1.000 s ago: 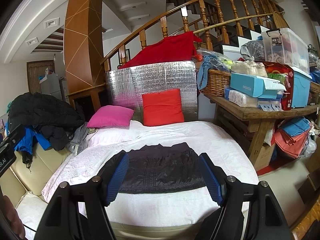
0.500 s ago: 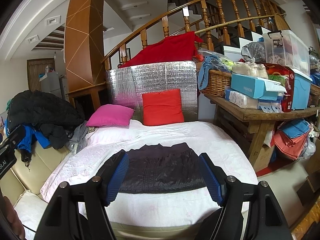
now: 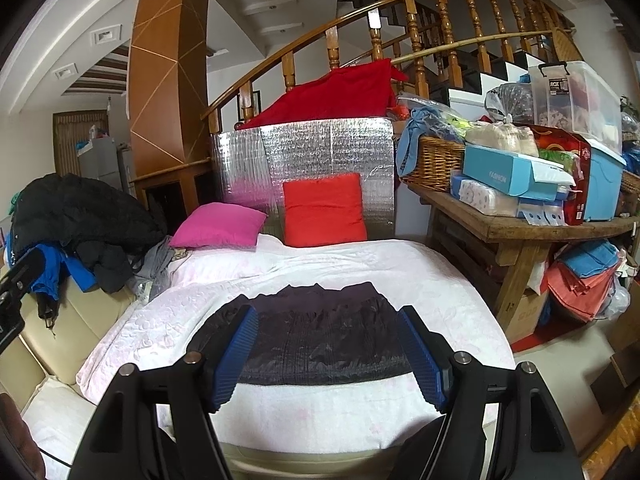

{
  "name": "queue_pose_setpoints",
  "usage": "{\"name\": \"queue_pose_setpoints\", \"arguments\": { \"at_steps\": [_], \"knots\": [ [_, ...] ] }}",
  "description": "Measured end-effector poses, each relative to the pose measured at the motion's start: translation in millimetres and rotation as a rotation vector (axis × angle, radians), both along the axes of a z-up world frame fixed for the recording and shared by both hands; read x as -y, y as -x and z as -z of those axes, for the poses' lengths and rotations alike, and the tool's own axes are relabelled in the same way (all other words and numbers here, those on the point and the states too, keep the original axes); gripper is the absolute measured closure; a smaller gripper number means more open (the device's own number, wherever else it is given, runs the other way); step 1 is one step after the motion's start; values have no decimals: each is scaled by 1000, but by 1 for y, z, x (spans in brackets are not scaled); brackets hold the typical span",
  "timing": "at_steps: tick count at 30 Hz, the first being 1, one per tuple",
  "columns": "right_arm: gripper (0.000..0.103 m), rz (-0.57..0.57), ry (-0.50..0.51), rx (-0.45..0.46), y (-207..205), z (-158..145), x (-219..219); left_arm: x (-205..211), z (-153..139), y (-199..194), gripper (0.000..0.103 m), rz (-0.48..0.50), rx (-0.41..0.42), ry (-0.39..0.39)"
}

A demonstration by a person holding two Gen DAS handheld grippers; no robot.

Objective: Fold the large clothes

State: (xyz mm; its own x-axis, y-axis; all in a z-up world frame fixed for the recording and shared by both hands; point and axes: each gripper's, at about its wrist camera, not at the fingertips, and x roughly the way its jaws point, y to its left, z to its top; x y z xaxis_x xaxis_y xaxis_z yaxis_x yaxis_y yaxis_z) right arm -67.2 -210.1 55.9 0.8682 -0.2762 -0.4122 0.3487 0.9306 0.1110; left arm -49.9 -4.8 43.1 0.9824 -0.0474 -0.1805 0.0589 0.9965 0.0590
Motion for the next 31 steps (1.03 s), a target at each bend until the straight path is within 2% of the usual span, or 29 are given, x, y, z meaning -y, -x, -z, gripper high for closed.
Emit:
{"name": "queue_pose_setpoints", "arguments": {
  "at_steps": [14, 21, 25, 27, 29, 31],
  "knots": [
    [28, 18, 5, -45, -33, 11, 11, 8, 10, -27, 0, 17, -52, -18],
    [28, 26, 8, -80, -65, 18, 23, 16, 16, -58, 0, 70, -79, -11],
    [28, 48, -9, -105, -92, 29, 48, 13, 26, -99, 0, 91, -153, 5],
    [28, 69, -43, -126, -108, 39, 73, 3, 33, -129, 0, 105, -205, 48],
    [28, 112, -85, -144, -121, 50, 100, -8, 37, -143, 0, 55, -166, 95],
    [28, 148, -136, -165, -130, 62, 127, -3, 38, -149, 0, 6, -128, 67]
  ]
}}
